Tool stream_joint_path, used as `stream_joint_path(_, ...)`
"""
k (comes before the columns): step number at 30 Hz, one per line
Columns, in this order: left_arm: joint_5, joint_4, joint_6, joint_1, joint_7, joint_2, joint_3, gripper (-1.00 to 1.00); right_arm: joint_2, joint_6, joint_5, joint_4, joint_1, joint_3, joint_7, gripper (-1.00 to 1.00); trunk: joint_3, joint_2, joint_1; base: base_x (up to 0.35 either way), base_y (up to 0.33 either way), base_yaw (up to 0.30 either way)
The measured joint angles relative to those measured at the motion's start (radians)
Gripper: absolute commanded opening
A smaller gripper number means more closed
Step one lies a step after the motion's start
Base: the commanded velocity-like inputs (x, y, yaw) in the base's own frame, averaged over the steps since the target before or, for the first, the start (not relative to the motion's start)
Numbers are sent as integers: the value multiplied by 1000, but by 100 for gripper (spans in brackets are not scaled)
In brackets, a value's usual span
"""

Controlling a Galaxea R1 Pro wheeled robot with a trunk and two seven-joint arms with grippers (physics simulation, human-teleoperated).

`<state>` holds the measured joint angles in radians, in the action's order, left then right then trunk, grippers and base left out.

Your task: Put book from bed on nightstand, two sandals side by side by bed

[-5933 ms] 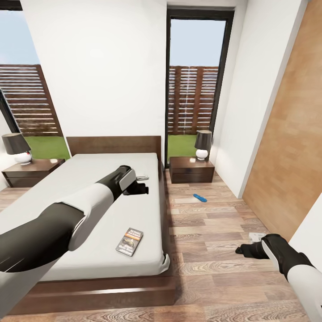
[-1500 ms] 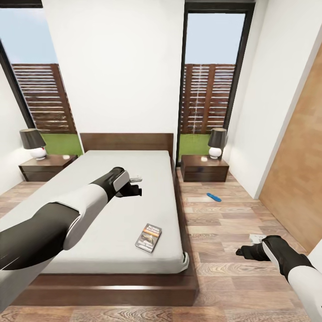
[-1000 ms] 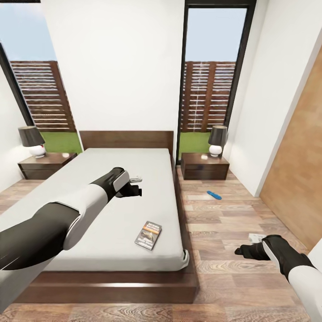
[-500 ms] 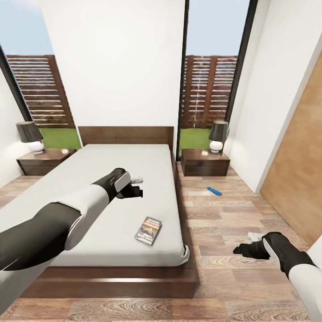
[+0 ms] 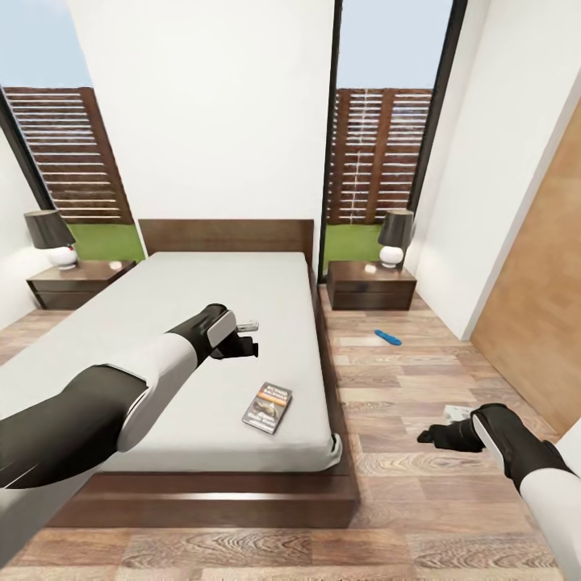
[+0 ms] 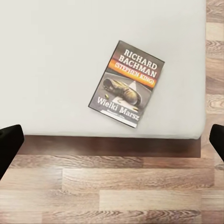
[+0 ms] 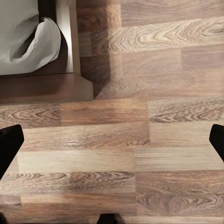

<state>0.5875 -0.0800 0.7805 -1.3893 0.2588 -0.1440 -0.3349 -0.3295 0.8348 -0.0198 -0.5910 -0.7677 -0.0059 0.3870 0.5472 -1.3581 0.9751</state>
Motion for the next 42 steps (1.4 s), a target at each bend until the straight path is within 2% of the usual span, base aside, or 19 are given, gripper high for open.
stream_joint_path(15, 1, 1, 2, 0, -3, 0, 0, 100, 0, 26, 1, -67, -2, 2, 3, 100, 71, -105, 58, 0, 0, 0)
stream_joint_path(23, 1, 7, 4, 0, -6, -1, 0, 100, 0, 35, 2, -152, -2, 4, 4, 100, 109, -161, 88, 0, 0, 0)
stream_joint_path(26, 1, 10, 4, 0, -7, -1, 1, 100, 0, 89, 3, -222, -2, 6, 4, 100, 123, -182, 100, 0, 0, 0)
stream_joint_path(31, 1, 12, 4, 0, -7, -2, 0, 100, 1, 126, 4, -269, -2, 12, 4, 100, 147, -217, 119, 0, 0, 0)
stream_joint_path(42, 1, 11, 3, 0, -8, -2, 0, 100, 2, 152, 4, -307, 0, 24, 5, 100, 199, -294, 161, 0, 0, 0)
